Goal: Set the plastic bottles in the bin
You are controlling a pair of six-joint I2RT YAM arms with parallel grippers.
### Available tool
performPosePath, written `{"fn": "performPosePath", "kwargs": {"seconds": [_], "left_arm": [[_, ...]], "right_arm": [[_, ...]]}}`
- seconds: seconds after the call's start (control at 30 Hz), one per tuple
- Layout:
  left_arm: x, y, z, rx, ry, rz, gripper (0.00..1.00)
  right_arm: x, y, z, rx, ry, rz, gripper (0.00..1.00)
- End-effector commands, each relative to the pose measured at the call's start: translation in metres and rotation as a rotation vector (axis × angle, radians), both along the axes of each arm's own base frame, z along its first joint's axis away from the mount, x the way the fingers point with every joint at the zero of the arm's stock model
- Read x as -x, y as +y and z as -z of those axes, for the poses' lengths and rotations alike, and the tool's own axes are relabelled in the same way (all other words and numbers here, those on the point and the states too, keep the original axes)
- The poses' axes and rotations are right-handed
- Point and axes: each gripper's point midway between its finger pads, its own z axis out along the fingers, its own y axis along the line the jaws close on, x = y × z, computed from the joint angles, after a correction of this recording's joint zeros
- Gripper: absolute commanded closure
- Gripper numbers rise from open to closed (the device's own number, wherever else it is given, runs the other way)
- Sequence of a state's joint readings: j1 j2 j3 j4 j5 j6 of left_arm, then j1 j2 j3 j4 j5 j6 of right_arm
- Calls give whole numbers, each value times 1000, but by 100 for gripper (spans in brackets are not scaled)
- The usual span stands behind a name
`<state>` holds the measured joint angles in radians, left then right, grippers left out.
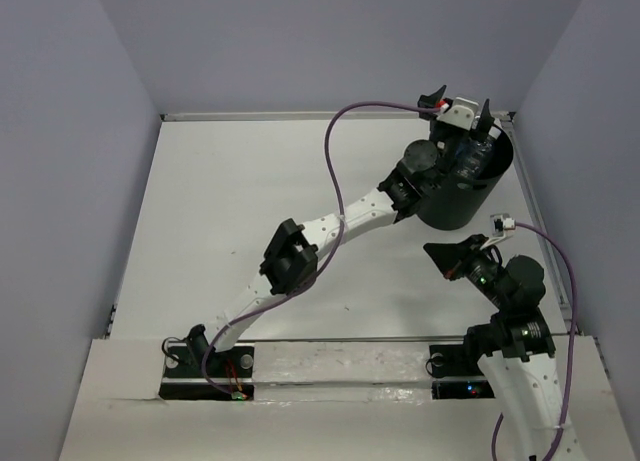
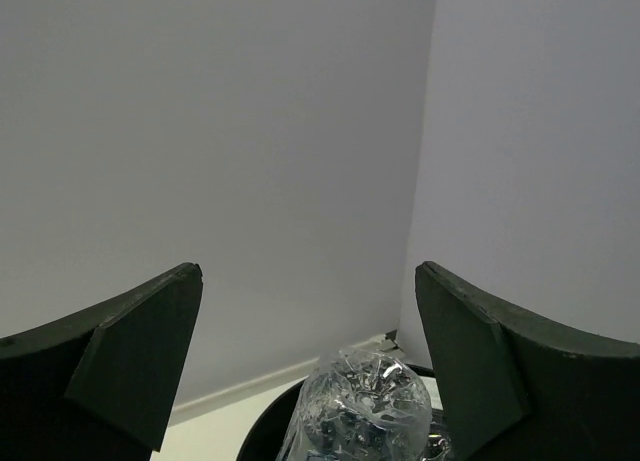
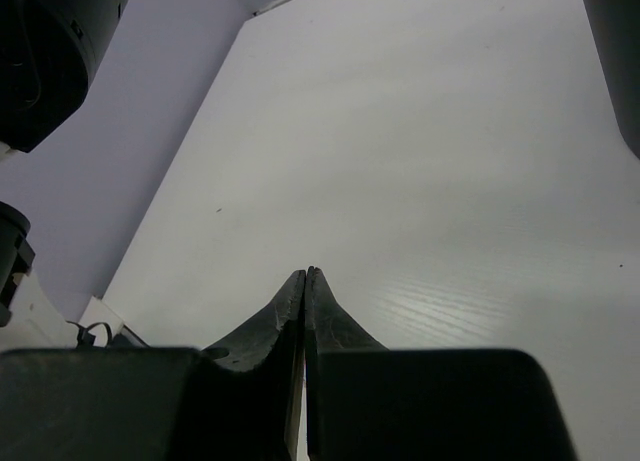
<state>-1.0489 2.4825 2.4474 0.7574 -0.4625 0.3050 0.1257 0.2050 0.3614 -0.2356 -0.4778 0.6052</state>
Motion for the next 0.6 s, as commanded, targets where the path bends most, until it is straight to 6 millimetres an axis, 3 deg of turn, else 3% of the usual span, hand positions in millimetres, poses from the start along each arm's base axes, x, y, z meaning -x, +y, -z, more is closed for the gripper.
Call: {"fn": "performPosePath", "kwargs": {"seconds": [0.0,0.13,0.23,0.27,0.33,0.4,0.43,0.47,0.5,0.53,0.57], "left_arm": [[13,31,-63,119,-61,3,1],[24,45,-93,151,-63,29,1],[44,62,-130,169,-66,85,1],[56,80,-152,199,-66,103,1],[67,98,-166,206,-50,116,1],[87,135,-183,234,-29,118,1],[102,171,-205,287,-25,98,1],[99,172,-177,251,33,80,1],[102,187,-174,273,64,64,1],[115,225,-184,327,88,26,1],[110,226,-146,284,155,-6,1]], "right_arm": [[1,-1,-22,17,-63,-4,94],[1,-2,-29,34,-84,0,92],[-1,-2,-37,56,-97,-3,88],[-1,-2,-40,60,-105,-3,86],[-1,-3,-45,72,-122,-5,78],[-3,-3,-49,79,-134,-2,68],[-3,-3,-51,79,-138,-2,64],[-3,-4,-53,81,-146,2,52],[-3,-4,-54,87,-153,3,45],[-3,-6,-59,96,-173,9,36],[-5,-9,-62,101,-181,34,19]]}}
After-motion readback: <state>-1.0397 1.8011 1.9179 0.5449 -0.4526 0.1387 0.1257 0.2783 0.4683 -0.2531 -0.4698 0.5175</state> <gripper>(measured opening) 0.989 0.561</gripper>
